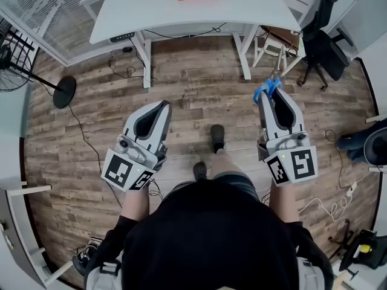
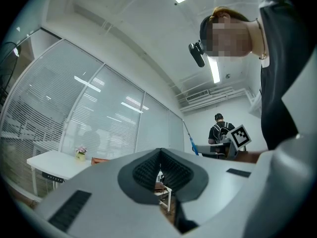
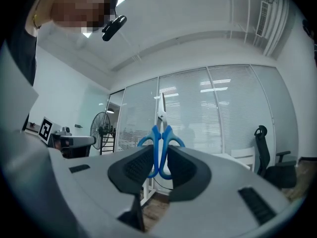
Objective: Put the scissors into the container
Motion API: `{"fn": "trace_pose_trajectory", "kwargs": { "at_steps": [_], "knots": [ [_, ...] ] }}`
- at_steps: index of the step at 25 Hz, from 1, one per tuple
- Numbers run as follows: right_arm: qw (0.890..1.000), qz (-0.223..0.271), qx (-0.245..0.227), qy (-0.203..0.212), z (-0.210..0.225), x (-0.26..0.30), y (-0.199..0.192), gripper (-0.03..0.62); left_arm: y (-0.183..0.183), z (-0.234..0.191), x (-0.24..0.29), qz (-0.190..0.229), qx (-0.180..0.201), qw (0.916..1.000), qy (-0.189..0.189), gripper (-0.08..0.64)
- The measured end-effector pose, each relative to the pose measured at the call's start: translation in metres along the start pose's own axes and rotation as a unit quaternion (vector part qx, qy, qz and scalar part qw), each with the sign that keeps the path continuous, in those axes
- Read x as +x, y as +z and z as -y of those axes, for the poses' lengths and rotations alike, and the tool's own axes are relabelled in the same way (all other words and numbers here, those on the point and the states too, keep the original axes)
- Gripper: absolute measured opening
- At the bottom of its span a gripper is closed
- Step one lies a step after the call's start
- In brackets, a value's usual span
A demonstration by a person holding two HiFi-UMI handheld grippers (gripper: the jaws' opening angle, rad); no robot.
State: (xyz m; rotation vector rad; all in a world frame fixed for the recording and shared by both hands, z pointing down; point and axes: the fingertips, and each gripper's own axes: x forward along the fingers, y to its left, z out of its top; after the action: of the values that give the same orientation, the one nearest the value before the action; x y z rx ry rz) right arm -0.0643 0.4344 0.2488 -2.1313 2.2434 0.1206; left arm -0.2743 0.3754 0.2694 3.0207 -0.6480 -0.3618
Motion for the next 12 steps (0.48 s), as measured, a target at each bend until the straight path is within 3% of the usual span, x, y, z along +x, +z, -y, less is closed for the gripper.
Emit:
{"fn": "trace_pose_trajectory", "kwargs": {
  "at_steps": [12],
  "knots": [
    [1.000, 0.004, 0.009, 0.006, 0.021, 0.034, -0.005, 0.094, -0.004, -0.020, 0.033, -0.004, 0.008, 1.0000, 0.001, 0.012]
  ]
}}
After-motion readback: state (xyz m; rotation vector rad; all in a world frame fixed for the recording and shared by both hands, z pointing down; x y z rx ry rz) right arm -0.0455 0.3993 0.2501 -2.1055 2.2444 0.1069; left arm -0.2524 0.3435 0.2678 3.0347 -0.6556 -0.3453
